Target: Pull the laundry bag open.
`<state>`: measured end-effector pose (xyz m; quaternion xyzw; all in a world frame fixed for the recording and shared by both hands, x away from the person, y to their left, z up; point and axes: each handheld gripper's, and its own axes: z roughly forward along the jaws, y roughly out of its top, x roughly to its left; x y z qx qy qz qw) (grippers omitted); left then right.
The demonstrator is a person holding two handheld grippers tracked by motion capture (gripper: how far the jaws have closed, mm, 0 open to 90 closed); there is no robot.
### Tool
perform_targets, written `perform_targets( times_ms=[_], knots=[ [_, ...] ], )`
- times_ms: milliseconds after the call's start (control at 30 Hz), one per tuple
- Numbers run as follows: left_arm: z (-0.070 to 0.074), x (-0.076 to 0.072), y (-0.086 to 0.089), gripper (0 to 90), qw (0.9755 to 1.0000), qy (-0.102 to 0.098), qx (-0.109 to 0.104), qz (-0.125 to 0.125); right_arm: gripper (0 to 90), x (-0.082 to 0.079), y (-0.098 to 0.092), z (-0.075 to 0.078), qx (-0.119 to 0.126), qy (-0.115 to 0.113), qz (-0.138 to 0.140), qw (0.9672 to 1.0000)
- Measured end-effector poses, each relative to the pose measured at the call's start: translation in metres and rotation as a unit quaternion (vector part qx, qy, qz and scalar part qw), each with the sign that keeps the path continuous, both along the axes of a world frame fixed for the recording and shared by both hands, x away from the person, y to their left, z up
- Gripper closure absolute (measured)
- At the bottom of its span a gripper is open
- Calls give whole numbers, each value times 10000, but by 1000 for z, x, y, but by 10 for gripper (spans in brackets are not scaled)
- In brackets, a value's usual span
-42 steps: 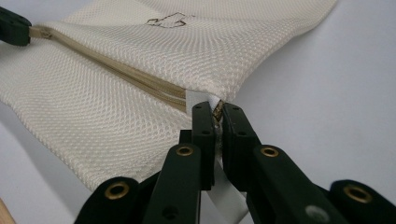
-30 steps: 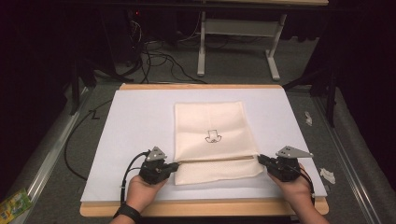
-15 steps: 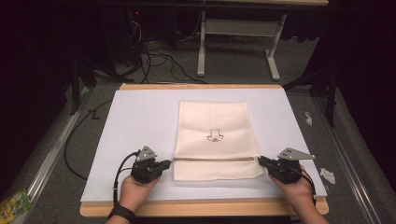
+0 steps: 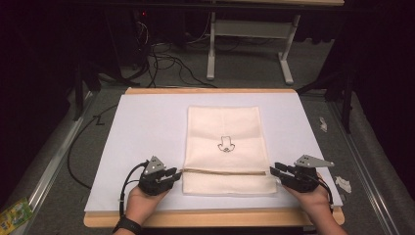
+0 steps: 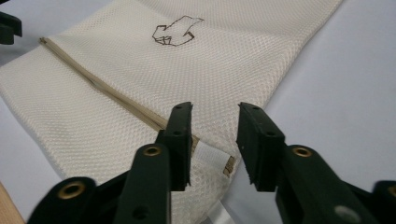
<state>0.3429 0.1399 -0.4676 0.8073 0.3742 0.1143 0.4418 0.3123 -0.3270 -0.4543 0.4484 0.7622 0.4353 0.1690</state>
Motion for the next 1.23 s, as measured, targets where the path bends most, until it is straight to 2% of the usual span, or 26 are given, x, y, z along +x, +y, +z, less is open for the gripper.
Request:
perform_targets(
  times_ms=[133, 200, 367, 533, 667, 733, 800, 933, 1100, 1233],
  knots=[
    [4, 2, 6, 511, 9994, -190, -132, 239, 480, -1, -3, 1, 12, -178, -36, 9998],
    [7, 2, 11, 472, 9987, -312, -144, 374, 368, -1, -6, 3, 31, -239, -157, 9996],
    [14, 3, 27, 407, 9951, -588, -189, 767, 251, 0, -21, 8, 87, -406, -607, 9973],
    [14, 9, 48, 371, 9900, -607, -350, 1223, 204, 0, -44, 9, 40, -487, -941, 9944],
    [13, 11, 60, 350, 9870, -688, -204, 1436, 182, 0, -63, 8, -21, -590, -1244, 9905],
    [12, 12, 64, 335, 9855, -660, -226, 1550, 162, 1, -72, 8, 30, -597, -1394, 9884],
    [13, 12, 67, 312, 9829, -738, -262, 1669, 157, 1, -77, 7, 56, -561, -1516, 9868],
    [17, 7, 74, 270, 9801, -906, -297, 1742, 156, 5, -79, 7, 42, -576, -1630, 9849],
    [17, 4, 81, 210, 9794, -878, -383, 1779, 154, 14, -72, 6, -59, -572, -1615, 9852],
    [17, 6, 80, 161, 9793, -730, -278, 1869, 150, 13, -70, 8, -69, -596, -1615, 9850]
  ],
)
